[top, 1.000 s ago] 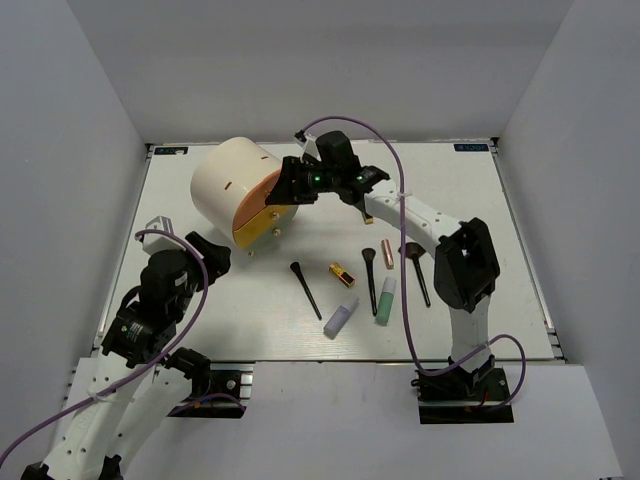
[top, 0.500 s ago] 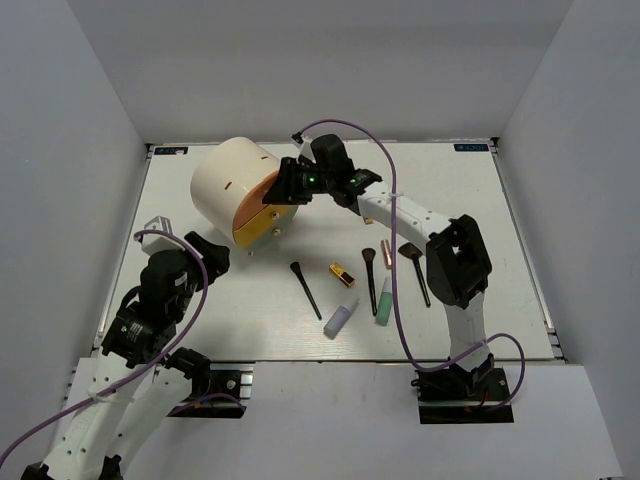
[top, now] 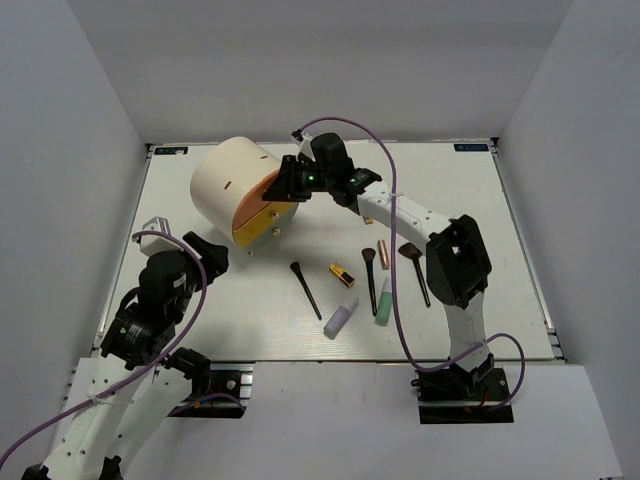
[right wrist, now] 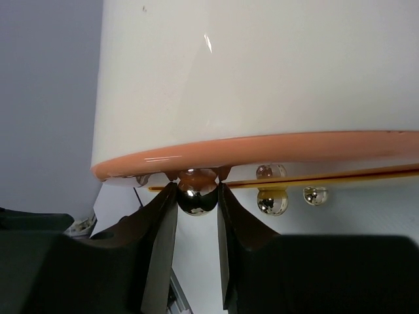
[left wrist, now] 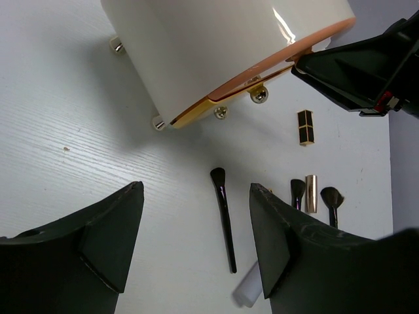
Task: Organize the makeup
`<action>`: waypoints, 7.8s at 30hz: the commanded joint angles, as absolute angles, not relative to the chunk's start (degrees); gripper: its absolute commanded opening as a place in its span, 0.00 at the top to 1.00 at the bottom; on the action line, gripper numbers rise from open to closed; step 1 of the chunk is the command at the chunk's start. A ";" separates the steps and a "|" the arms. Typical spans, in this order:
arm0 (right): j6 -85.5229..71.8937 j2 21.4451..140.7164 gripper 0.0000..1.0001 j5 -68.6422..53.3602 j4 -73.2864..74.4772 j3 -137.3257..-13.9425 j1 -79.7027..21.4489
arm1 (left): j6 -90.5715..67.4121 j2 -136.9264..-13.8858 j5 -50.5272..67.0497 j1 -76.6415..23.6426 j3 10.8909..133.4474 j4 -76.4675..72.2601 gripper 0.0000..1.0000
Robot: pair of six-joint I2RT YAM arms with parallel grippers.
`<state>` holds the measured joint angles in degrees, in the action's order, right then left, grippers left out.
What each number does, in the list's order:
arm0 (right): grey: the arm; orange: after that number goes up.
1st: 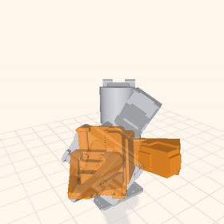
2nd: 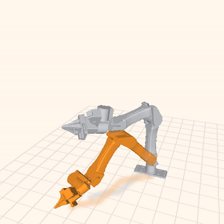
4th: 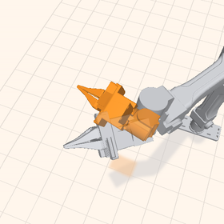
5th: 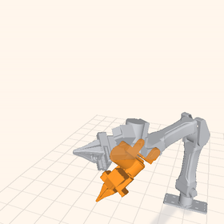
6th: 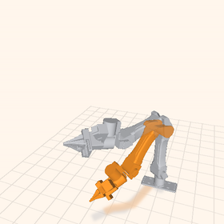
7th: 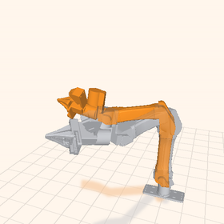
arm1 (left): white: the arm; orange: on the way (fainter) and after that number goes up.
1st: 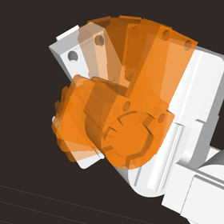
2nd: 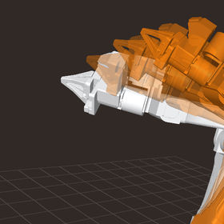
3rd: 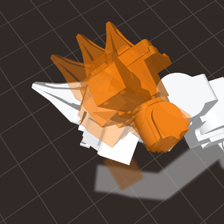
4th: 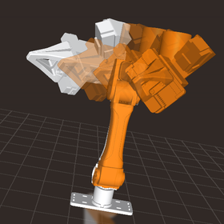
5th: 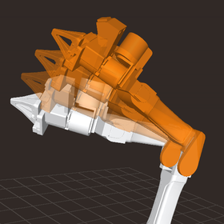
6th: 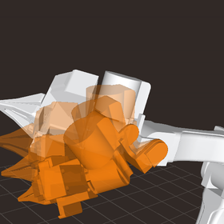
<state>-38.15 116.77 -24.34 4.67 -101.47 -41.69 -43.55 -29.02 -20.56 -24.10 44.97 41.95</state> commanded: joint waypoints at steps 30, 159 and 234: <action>-26.22 98.63 0.25 -27.86 2.28 -81.13 -38.93 | -38.77 -35.32 -12.93 -23.73 50.43 34.11 0.23; -2.20 78.31 0.60 -26.89 14.68 -55.90 -11.51 | 8.35 -87.89 -19.95 -33.40 97.99 41.92 0.34; 117.61 94.92 0.74 -22.40 54.22 -52.02 -28.04 | -34.80 -42.10 -18.02 -33.40 58.27 44.82 0.32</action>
